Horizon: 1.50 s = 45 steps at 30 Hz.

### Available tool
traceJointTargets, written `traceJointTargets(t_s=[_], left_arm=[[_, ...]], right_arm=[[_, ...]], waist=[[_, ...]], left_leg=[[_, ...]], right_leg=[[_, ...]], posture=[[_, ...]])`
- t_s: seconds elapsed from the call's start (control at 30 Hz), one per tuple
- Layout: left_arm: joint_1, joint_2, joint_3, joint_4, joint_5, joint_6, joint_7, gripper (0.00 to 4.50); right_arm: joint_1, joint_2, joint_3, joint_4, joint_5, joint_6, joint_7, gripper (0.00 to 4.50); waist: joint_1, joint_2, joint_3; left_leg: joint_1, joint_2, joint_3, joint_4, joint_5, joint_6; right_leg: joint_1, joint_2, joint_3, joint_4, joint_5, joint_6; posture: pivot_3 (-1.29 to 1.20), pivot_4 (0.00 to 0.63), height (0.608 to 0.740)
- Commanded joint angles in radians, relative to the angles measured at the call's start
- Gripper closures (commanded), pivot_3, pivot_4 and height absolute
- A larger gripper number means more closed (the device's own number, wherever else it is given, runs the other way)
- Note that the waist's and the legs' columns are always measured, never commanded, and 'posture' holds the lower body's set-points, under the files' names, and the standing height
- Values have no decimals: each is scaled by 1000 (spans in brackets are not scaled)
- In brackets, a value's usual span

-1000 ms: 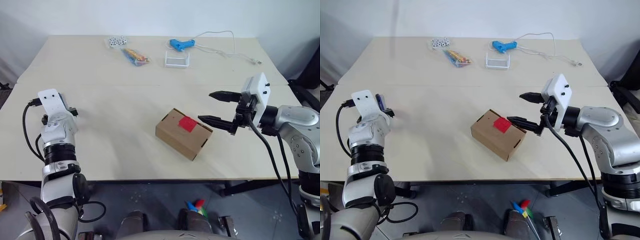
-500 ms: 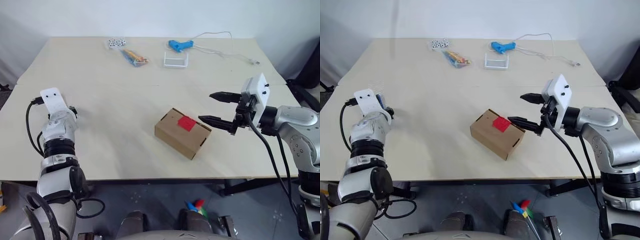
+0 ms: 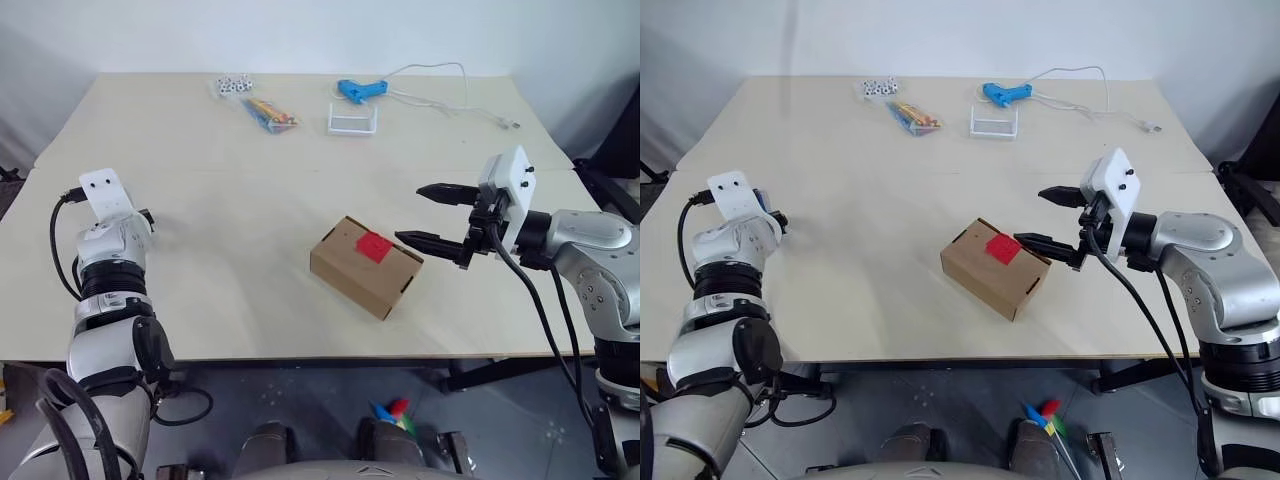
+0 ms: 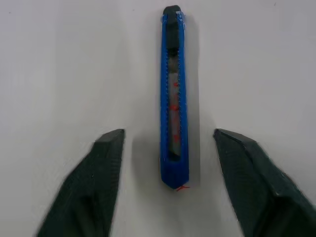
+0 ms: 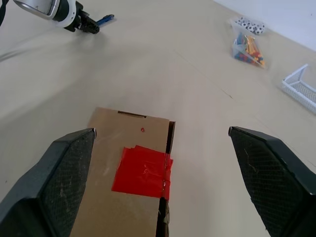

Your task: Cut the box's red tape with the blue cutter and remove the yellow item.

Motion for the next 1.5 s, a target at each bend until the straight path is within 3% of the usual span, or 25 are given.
traceJointTargets(t_s=[0.03, 0.07, 0.43, 0.53, 0.67, 1.1, 1.37, 1.4, 1.5], left_arm=[[18, 1, 3, 17, -8, 16, 5, 2524], [19, 1, 1, 16, -7, 16, 8, 2766], [24, 7, -7, 6, -13, 33, -7, 2766], [28, 8, -14, -10, -7, 48, -2, 3335], [33, 13, -16, -29, -9, 54, -2, 4452], [72, 85, -111, -132, 16, 157, -165, 4452], [125, 123, -313, -247, 105, 287, -316, 4452], [133, 122, -320, -260, 113, 287, -316, 3819], [136, 111, -308, -273, 122, 298, -309, 2946]], right_arm=[[-13, -11, -20, -20, 2, -8, -2, 0], [-13, -11, -20, -19, 1, -8, -2, 0], [-16, -13, -17, -17, -3, -9, -2, 0], [-18, -12, -16, -18, -3, -8, -3, 0], [-18, -12, -16, -17, -3, -8, -3, 0], [-12, -9, -23, -18, -1, -12, -7, 0], [-16, -7, -19, -11, -3, -15, -6, 0], [-17, -7, -18, -9, -3, -16, -6, 0], [-20, -5, -15, -7, -5, -17, -5, 0]], waist=[[-2, 0, 0], [-2, 0, 0], [-7, 0, 0], [-9, 0, 0], [-16, 0, 0], [-21, 0, 0], [-20, 0, 0], [-19, 0, 0], [-17, 0, 0]], left_leg=[[0, 0, 0, 0, 0, 0], [0, 0, 0, 0, 0, 0], [0, 0, 0, -1, 0, 0], [0, 0, 0, -1, 0, 0], [0, 0, 0, -1, 0, 0], [0, 0, 0, -2, 0, 0], [0, 0, 0, -2, 0, 0], [0, 0, 0, -2, 0, 0], [0, 0, 0, -2, 0, 0]], right_leg=[[0, 0, 0, 0, 0, 0], [0, 0, 0, 0, 0, 0], [0, 0, 0, 0, 0, 0], [0, 0, 0, 0, 0, 0], [0, 0, 0, 0, 0, 0], [-1, 0, 0, -1, 0, 0], [-1, 0, 0, -1, 0, 0], [-1, 0, 0, -1, 0, 0], [-1, 0, 0, -1, 0, 0]], posture=[[0, 150, 740], [0, 150, 740], [0, 150, 740], [0, 150, 740], [0, 150, 740], [0, 150, 740], [0, 150, 740], [0, 150, 740], [0, 150, 740]])
